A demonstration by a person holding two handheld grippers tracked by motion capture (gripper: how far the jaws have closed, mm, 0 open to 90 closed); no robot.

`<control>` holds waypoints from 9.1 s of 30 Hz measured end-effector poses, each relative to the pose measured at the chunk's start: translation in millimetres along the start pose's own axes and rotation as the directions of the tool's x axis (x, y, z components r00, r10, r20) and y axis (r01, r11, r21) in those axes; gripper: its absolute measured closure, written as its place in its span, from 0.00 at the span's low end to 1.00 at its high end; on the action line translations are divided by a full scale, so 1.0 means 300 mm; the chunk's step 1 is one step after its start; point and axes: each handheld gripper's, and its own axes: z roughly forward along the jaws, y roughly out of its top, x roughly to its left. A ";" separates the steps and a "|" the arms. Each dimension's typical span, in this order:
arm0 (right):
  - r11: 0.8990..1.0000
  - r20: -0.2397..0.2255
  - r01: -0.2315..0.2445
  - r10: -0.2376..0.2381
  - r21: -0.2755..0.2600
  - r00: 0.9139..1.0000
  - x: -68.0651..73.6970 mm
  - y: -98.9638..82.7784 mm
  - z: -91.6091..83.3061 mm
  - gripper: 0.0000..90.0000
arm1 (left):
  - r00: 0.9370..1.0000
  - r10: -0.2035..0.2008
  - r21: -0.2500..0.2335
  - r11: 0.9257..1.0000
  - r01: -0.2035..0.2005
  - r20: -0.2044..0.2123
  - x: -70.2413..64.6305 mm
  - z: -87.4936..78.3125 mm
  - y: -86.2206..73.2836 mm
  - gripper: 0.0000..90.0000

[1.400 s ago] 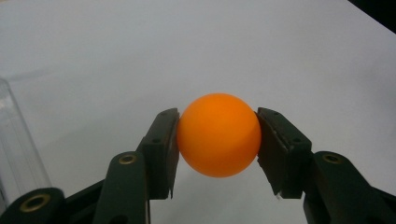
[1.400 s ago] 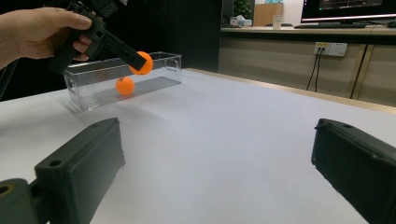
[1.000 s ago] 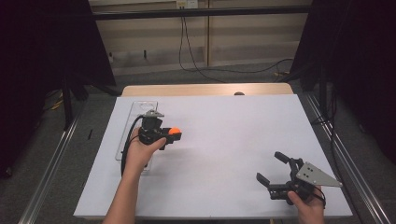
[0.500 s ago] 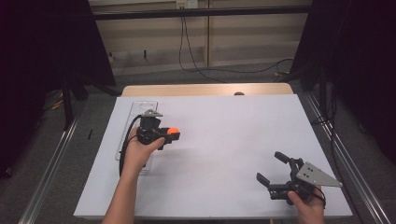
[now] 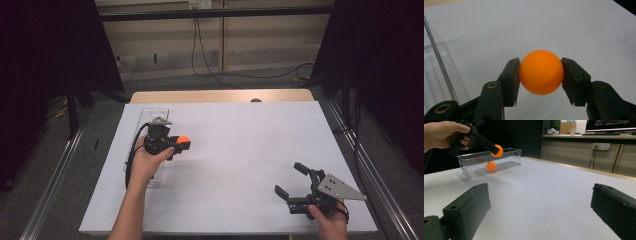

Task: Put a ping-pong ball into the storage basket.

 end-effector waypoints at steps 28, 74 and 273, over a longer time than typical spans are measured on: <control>1.000 0.000 0.000 0.000 0.003 1.000 0.001 0.000 0.001 0.02 | 1.000 -0.023 -0.015 1.000 0.023 -0.010 0.022 -0.032 0.000 0.56; 1.000 0.000 0.005 -0.005 0.004 1.000 0.001 -0.001 0.003 0.02 | 0.996 -0.050 -0.021 0.999 0.049 -0.075 0.091 -0.090 -0.017 0.56; 1.000 0.000 0.004 -0.004 0.006 1.000 0.002 -0.001 0.009 0.02 | 0.992 -0.025 -0.325 0.946 -0.015 -0.120 0.066 -0.210 -0.275 0.04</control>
